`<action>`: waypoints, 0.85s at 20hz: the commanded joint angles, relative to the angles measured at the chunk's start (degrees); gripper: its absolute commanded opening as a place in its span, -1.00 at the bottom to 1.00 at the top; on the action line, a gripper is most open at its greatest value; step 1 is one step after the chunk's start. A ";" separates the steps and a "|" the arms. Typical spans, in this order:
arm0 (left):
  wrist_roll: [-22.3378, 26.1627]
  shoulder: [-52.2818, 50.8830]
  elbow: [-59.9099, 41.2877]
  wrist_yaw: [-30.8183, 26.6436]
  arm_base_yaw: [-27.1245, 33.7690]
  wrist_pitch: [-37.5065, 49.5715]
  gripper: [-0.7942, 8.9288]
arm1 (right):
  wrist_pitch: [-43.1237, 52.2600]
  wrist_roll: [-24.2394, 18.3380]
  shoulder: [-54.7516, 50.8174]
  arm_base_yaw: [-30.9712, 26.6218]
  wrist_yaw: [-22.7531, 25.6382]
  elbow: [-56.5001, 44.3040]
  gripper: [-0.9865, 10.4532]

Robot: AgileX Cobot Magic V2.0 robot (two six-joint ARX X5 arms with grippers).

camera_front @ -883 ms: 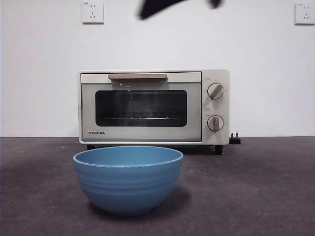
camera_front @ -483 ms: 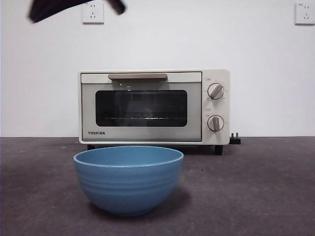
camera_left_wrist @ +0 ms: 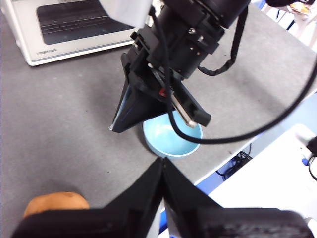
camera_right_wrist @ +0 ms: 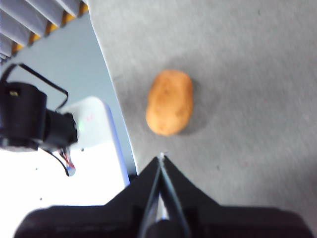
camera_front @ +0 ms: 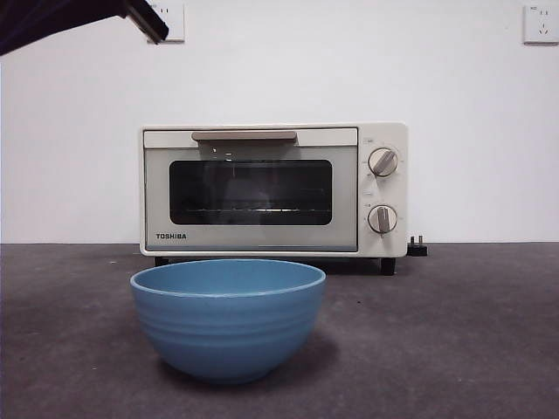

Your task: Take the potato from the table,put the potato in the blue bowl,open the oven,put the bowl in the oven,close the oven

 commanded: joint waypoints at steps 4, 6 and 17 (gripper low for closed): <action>-2.80 -1.55 0.11 -8.22 -0.24 0.13 -0.85 | 6.88 -1.07 3.32 1.95 0.37 0.28 0.14; -3.58 -2.27 0.17 -12.20 -0.24 0.13 -0.85 | 9.29 -1.01 4.98 2.58 0.37 0.28 0.41; -3.61 -2.82 0.20 -29.90 -0.22 0.13 -0.85 | 15.26 2.23 17.99 6.03 1.92 0.28 0.51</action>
